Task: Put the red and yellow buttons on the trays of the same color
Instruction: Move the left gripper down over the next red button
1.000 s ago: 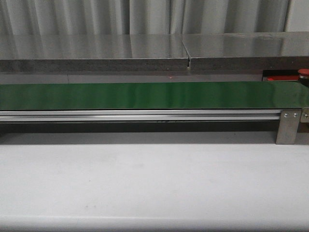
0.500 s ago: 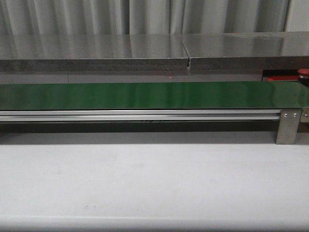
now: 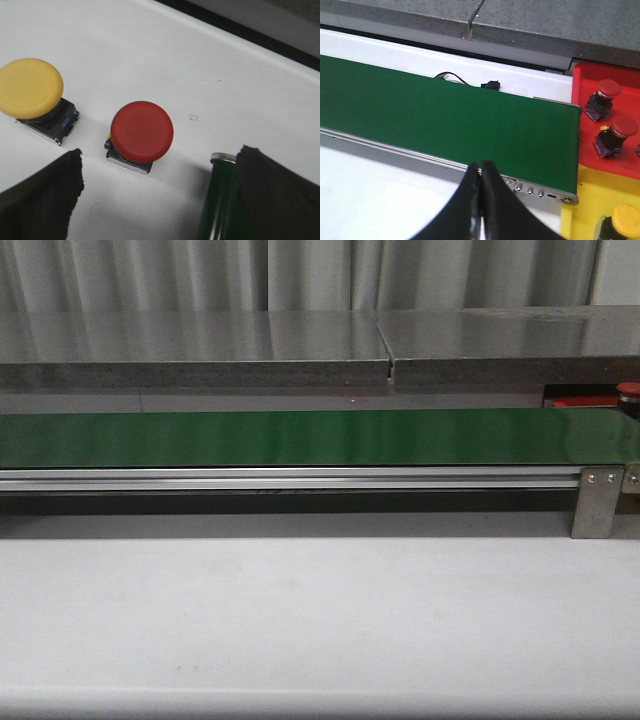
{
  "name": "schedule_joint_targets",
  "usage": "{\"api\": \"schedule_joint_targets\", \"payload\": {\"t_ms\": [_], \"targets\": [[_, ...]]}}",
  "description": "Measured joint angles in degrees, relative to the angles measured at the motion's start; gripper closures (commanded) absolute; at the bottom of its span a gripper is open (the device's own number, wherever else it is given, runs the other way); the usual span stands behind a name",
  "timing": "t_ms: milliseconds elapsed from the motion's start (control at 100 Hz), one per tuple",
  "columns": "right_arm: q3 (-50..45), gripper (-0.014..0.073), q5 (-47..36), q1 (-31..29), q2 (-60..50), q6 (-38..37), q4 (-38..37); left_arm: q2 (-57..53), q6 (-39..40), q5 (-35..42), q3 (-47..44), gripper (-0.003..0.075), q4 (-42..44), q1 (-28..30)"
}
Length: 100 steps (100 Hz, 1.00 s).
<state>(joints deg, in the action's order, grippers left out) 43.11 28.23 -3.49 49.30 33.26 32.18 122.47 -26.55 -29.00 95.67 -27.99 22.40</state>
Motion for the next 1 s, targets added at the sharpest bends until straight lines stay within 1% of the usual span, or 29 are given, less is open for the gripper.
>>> {"api": "schedule_joint_targets", "payload": {"t_ms": [380, 890, 940, 1000], "targets": [[0.0, 0.0711, 0.0, 0.0, 0.0, 0.0, 0.0, 5.0, 0.1, 0.1, 5.8, 0.0120, 0.1, 0.0], [0.0, 0.0711, 0.0, 0.0, 0.0, 0.0, 0.0, 8.5, 0.3, 1.2, 6.7, 0.0121, 0.1, 0.0], [0.0, 0.0711, 0.0, 0.0, 0.0, 0.0, 0.0, 8.5, 0.3, 1.4, 6.7, 0.0129, 0.1, 0.0], [0.0, 0.0711, 0.0, 0.0, 0.0, 0.0, 0.0, 8.5, 0.3, 1.4, 6.7, 0.0158, 0.1, 0.0]]}}
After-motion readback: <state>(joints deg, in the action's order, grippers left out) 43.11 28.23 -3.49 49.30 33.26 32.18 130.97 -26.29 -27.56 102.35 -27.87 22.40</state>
